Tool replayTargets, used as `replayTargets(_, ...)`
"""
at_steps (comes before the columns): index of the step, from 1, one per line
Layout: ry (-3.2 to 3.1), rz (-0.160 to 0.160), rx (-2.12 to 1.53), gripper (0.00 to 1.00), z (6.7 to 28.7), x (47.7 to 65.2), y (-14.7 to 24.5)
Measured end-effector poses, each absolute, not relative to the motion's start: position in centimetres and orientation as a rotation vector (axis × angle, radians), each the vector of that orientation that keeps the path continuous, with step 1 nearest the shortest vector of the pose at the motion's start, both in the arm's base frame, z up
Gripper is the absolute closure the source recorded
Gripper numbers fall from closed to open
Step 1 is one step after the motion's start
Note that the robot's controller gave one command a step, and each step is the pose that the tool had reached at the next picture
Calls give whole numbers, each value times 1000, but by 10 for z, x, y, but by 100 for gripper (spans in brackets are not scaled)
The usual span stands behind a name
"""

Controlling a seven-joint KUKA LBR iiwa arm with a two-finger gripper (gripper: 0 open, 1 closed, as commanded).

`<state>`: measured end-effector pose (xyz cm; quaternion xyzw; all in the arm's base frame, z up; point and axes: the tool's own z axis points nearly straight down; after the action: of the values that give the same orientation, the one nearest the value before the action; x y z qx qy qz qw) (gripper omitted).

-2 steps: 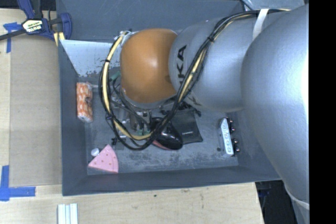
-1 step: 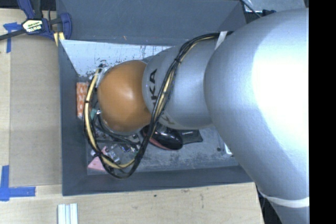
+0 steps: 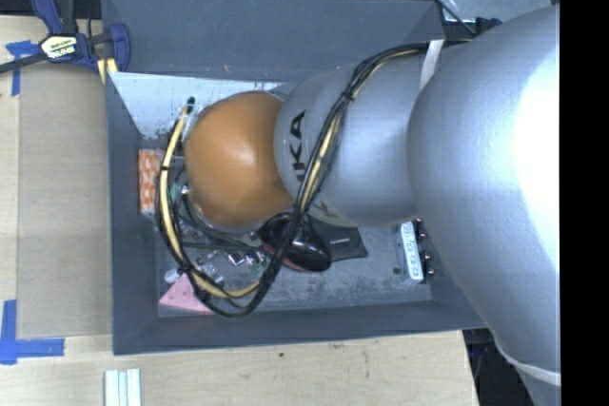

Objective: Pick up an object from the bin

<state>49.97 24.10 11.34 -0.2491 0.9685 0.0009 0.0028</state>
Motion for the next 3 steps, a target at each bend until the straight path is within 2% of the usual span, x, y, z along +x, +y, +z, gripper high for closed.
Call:
replayTargets(1,2797,4,-1449,0,100,484,231)
replayTargets(2,2726,1,-1552,0,70,485,231)
replayTargets(3,2362,9,-2078,100,70,490,230)
